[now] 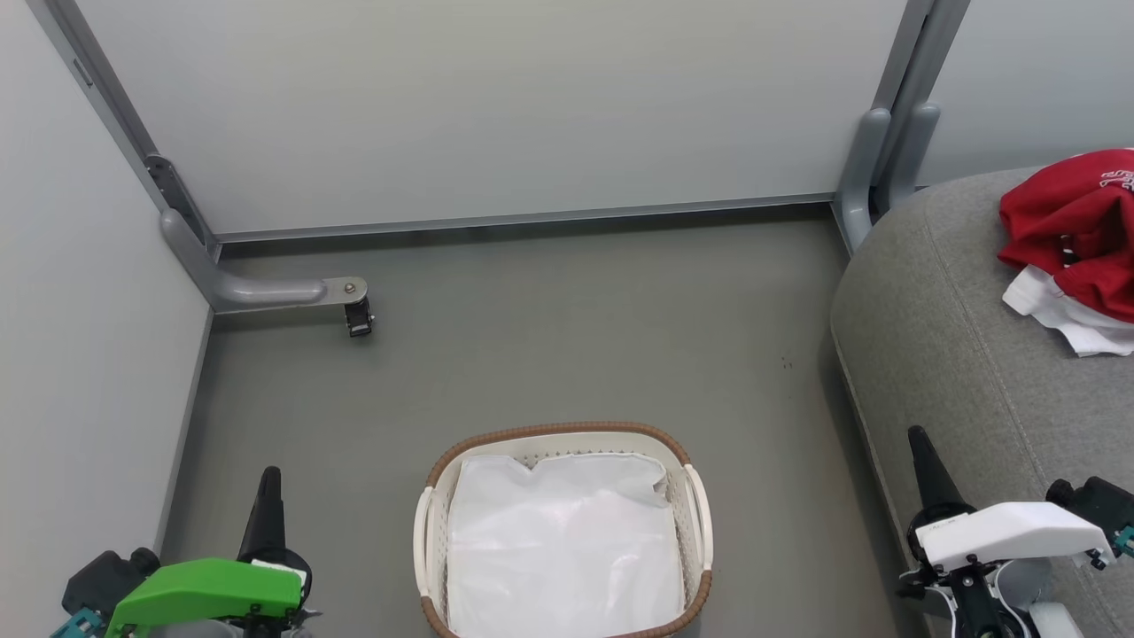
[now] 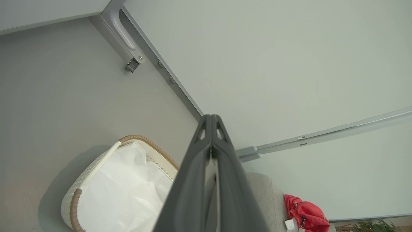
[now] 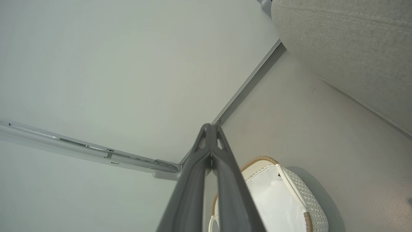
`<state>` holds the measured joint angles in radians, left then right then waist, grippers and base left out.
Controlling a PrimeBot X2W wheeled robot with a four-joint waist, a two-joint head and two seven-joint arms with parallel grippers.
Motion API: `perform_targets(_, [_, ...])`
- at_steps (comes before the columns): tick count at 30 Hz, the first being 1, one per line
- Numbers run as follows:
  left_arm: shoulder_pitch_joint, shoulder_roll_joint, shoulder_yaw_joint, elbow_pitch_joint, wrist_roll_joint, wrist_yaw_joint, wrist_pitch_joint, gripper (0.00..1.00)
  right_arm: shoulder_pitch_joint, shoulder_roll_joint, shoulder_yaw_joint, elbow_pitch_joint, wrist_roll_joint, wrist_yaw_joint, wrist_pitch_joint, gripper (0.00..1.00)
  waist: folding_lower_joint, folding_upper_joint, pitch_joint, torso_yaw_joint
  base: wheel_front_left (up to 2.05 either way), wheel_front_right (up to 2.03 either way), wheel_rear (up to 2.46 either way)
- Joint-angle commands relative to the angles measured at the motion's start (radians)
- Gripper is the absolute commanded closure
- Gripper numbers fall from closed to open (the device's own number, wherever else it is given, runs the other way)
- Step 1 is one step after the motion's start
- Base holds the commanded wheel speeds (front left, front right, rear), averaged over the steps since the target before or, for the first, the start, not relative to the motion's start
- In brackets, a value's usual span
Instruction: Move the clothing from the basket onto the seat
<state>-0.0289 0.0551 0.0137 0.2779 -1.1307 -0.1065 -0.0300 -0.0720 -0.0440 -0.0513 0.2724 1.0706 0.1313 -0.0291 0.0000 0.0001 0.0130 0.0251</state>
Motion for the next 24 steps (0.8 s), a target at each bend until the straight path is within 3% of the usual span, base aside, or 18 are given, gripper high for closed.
perform_targets(1, [-0.026, 0.002, 0.01, -0.012, -0.029, -0.007, 0.007, 1.0, -0.021, -0.006, -0.006, -0.013, 0.03, 0.0, 0.007, 1.0, 0.0, -0.0001, 0.0, -0.001, 0.0, 0.0, 0.0])
perform_targets(24, [-0.053, -0.001, 0.049, -0.022, -0.218, -0.015, 0.065, 1.0, -0.03, -0.007, -0.03, -0.021, 0.243, -0.001, 0.065, 1.0, 0.0, -0.0001, -0.004, -0.009, 0.0, 0.0, 0.0])
